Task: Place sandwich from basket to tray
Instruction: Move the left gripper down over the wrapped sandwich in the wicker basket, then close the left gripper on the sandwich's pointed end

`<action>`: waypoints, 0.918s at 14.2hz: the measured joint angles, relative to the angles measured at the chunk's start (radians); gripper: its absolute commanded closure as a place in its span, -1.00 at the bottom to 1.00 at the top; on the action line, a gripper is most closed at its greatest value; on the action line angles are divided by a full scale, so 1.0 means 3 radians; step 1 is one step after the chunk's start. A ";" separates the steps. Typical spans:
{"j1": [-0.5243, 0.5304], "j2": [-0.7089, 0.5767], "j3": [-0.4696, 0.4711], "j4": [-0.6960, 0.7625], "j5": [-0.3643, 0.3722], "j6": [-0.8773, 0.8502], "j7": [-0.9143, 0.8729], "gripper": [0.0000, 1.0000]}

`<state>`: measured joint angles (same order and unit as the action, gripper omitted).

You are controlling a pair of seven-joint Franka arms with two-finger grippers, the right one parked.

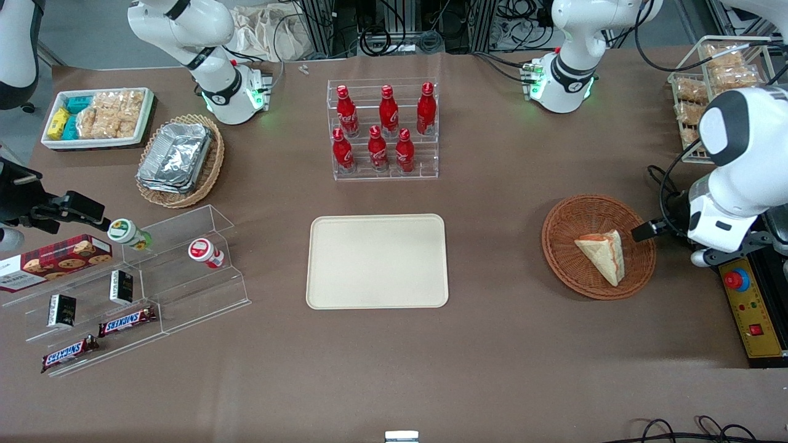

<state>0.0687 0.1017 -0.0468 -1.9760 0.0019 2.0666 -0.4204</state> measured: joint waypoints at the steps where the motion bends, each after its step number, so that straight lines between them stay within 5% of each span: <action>1: -0.0001 0.0004 -0.0003 -0.0154 0.0000 0.0227 -0.0290 -1.00; 5: -0.0003 0.0101 -0.0015 -0.0659 -0.0005 0.0932 -0.0946 -1.00; 13: -0.0018 0.0425 -0.0035 -0.0697 -0.0012 0.1092 -0.1038 -1.00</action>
<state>0.0632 0.2293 -0.0574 -2.1851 -0.0018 2.3942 -0.7318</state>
